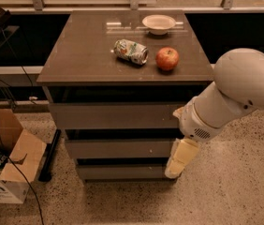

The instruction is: Open middle drawer

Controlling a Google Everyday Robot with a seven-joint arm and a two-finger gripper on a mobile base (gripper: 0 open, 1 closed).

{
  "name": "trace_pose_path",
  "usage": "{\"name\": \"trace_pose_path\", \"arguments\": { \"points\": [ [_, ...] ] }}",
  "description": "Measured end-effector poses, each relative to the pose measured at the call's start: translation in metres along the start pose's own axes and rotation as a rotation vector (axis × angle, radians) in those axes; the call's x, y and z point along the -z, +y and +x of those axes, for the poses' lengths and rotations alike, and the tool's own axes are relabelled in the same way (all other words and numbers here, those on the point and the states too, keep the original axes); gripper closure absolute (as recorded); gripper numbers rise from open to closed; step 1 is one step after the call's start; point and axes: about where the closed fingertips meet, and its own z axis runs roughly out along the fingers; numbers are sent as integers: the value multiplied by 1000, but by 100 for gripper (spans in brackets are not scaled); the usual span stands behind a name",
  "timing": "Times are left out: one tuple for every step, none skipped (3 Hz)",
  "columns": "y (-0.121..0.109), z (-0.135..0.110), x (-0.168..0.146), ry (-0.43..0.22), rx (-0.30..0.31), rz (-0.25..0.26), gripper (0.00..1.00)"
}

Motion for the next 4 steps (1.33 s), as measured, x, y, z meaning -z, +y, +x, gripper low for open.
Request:
{"name": "trace_pose_path", "arguments": {
  "points": [
    [-2, -2, -15, -6, -44, 8, 0],
    [-10, -8, -47, -77, -97, -18, 0],
    [-19, -3, -87, -155, -124, -35, 0],
    [-32, 13, -132, -211, -157, -38, 0]
  ]
}}
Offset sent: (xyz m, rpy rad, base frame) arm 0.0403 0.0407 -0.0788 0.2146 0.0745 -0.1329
